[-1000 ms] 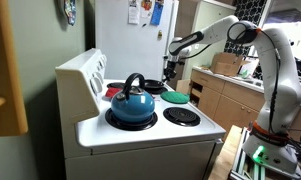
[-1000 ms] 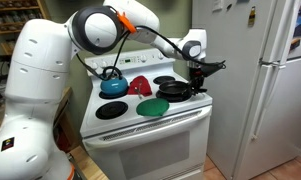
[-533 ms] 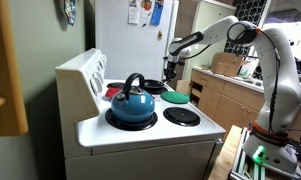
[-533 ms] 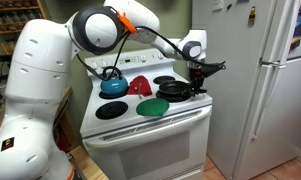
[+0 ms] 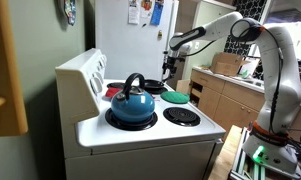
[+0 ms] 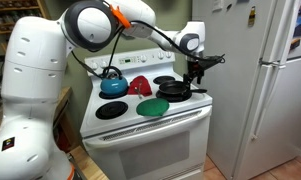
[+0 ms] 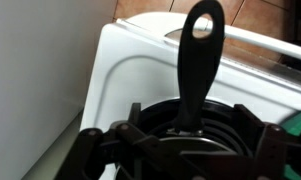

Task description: Move the pot to the front right stove plate

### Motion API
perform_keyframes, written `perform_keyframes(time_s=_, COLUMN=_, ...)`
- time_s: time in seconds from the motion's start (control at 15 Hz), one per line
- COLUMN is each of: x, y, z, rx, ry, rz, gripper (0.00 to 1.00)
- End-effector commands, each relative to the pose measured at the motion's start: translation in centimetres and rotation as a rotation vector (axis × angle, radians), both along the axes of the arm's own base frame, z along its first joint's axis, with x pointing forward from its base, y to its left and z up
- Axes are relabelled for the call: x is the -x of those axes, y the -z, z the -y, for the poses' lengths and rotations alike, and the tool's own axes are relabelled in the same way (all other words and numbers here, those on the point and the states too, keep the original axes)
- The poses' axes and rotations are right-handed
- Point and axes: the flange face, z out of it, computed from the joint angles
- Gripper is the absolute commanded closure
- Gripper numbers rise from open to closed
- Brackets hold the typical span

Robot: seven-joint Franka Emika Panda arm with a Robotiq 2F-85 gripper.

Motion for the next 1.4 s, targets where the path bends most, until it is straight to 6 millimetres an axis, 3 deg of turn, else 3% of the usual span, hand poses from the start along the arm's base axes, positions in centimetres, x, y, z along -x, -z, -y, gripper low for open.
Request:
perform_keyframes(time_s=0.0, x=1.8, y=-3.6, z=-0.1, rx=-0.073, ry=0.182, rz=0.011, gripper=0.0)
perform_keyframes(time_s=0.2, x=3.4, y=-6.1, z=0.9, rx=-0.056, ry=0.353, rz=0.017, gripper=0.0)
perform_keyframes(time_s=0.27, x=1.6, y=-5.2, z=0.4, rx=-0.058, ry=0.26, rz=0.024, gripper=0.0)
perform_keyframes(time_s=0.4, x=2.3, y=-6.6, z=1.0, rx=-0.06, ry=0.319, rz=0.037, gripper=0.0)
perform_keyframes(time_s=0.67, x=2.7, y=-6.8, z=1.5, rx=-0.093, ry=0.365, rz=0.021, gripper=0.0)
perform_keyframes(time_s=1.0, x=4.0, y=-8.6, z=3.6, rx=-0.115, ry=0.626, rz=-0.078, gripper=0.0)
perform_keyframes(time_s=1.13, x=4.6, y=-8.4, z=4.4, rx=-0.107, ry=0.709, rz=-0.154, gripper=0.0)
perform_keyframes(time_s=1.33, x=6.2, y=-6.5, z=4.6, rx=-0.144, ry=0.773, rz=-0.316, gripper=0.0)
